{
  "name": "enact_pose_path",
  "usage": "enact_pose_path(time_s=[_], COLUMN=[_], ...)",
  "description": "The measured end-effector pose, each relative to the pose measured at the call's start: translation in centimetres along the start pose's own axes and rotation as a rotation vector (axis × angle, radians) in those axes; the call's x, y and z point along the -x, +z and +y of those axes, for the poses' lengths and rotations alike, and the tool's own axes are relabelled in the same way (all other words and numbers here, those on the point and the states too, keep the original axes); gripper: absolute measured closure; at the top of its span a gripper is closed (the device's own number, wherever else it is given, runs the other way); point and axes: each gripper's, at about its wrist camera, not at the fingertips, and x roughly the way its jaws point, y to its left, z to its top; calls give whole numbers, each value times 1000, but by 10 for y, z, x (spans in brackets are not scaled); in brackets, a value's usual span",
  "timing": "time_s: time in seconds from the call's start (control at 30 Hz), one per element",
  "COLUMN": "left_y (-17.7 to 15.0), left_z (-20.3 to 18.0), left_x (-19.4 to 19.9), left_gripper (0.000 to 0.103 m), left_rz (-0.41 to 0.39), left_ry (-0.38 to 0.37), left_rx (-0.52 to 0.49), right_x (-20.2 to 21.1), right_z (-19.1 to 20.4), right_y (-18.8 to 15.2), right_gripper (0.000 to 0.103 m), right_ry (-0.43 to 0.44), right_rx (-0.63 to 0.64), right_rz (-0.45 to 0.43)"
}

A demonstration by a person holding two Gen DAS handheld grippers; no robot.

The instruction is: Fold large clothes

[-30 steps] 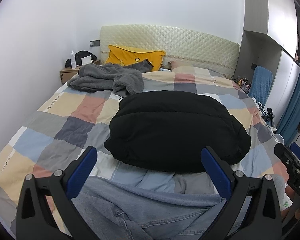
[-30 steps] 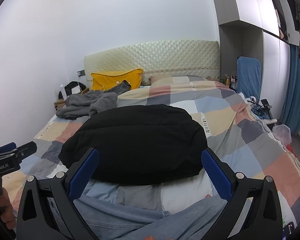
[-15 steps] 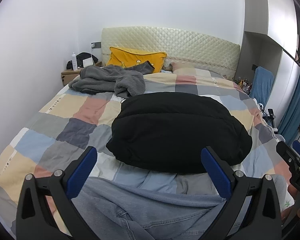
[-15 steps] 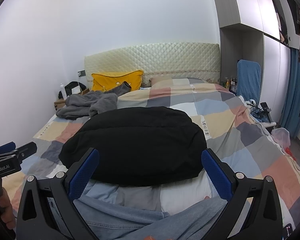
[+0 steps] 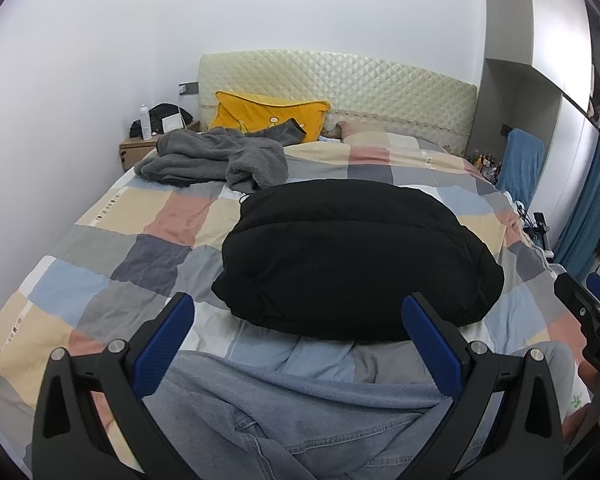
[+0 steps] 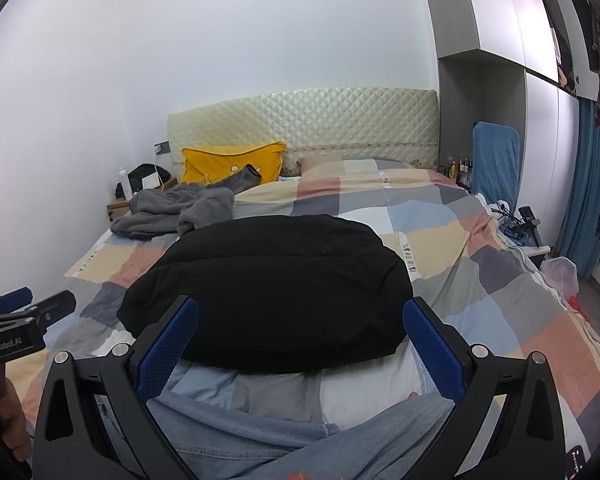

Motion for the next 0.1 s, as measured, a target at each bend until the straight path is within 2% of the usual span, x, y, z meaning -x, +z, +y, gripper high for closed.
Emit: enact_pose_path(time_s=[0.1], left_y=[0], left_z=[0], left_x=[0], left_gripper=[0], left_rz=[2], left_ry=[-9], left_rx=[0], right_x=[1], right_z=[0], right_y=[0], right_gripper=[0], right_ry=[0], right_rx=[-8], right_rz=[0])
